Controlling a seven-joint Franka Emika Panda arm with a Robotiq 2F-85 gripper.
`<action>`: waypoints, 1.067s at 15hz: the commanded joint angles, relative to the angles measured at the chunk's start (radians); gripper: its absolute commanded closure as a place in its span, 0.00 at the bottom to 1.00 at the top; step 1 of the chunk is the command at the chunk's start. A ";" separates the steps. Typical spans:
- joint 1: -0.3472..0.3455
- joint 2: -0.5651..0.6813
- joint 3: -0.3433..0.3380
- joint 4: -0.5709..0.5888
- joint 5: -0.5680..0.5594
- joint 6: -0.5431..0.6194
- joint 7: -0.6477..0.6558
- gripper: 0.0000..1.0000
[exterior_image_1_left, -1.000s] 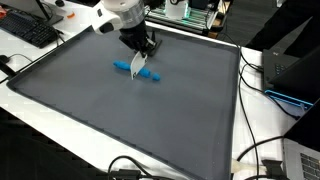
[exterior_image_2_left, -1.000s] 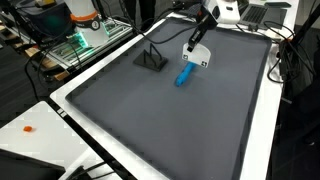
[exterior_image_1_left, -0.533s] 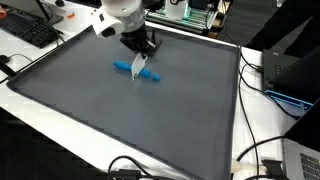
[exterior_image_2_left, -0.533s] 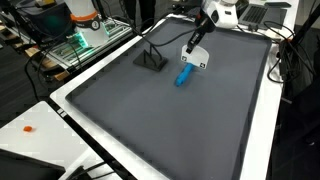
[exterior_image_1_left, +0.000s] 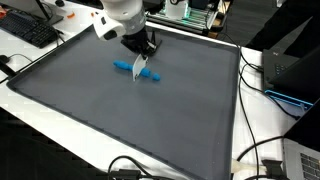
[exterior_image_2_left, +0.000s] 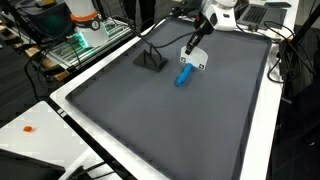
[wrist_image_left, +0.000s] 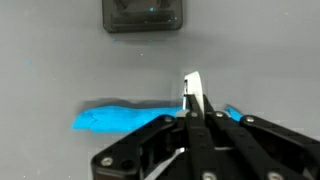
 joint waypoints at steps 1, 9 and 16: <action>-0.004 0.014 0.003 -0.036 -0.015 0.044 -0.014 0.99; -0.005 0.026 0.004 -0.046 -0.014 0.053 -0.023 0.99; -0.014 0.022 0.017 -0.051 0.019 0.048 -0.038 0.99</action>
